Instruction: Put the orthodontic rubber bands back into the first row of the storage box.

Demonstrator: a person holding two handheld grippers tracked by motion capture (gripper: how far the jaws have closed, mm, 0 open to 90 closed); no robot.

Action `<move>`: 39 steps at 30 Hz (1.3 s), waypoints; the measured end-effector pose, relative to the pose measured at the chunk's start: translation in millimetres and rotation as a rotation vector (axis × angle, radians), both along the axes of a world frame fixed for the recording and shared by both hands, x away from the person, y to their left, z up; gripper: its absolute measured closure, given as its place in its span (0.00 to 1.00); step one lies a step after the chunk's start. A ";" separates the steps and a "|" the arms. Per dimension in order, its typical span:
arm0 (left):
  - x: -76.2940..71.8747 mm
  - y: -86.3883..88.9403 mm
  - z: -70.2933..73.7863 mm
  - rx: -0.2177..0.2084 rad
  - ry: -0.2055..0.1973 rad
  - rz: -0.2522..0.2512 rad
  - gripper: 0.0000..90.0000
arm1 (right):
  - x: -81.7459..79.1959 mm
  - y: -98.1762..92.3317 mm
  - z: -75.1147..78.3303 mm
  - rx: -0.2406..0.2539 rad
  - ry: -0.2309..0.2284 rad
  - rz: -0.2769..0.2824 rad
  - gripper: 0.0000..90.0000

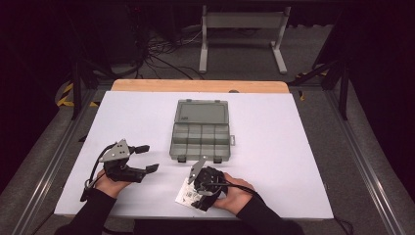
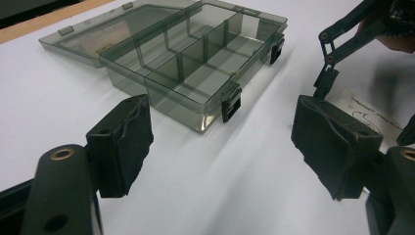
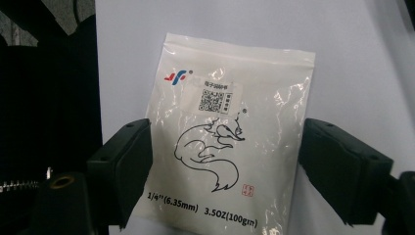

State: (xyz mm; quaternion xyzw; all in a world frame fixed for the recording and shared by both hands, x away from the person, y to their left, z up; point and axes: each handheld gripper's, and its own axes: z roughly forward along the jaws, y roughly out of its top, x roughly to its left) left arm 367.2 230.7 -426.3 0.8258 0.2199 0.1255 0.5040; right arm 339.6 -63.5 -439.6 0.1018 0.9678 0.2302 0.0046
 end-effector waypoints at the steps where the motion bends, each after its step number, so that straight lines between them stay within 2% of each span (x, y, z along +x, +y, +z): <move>1: 0.1 0.2 0.0 0.001 -0.001 0.000 0.26 | -0.2 0.1 -0.3 -0.003 -0.003 -0.001 0.25; 8: 0.4 -0.1 -0.2 0.004 -0.001 -0.005 0.26 | -2.2 0.5 1.0 -0.001 -0.014 0.005 0.36; 12: 0.3 -0.3 -0.3 0.002 0.003 -0.007 0.26 | -3.0 0.4 2.0 0.006 -0.022 0.008 0.50; 16: 0.2 -0.8 -0.6 0.003 0.004 -0.009 0.26 | -6.6 0.3 3.9 0.002 -0.018 0.028 0.68; 17: 0.2 -0.8 -0.6 0.003 0.004 -0.009 0.26 | -6.6 0.3 3.9 0.002 -0.018 0.028 0.68; 18: 0.2 -0.8 -0.6 0.003 0.004 -0.008 0.26 | -7.4 0.7 3.9 0.006 -0.018 0.038 0.74; 20: 0.3 -0.7 -0.7 0.003 0.004 -0.009 0.26 | -7.6 0.6 4.2 0.005 -0.016 0.044 0.79; 25: 0.4 -0.7 -0.9 0.001 0.004 -0.009 0.26 | -8.7 1.0 4.1 0.014 0.024 0.054 0.93; 35: 0.7 0.1 -0.9 0.002 0.005 -0.006 0.26 | -10.4 0.8 9.0 0.020 0.011 0.055 0.97; 39: 1.0 0.8 -0.4 0.004 0.001 -0.001 0.26 | -8.0 -2.1 17.1 0.051 -0.022 0.050 0.98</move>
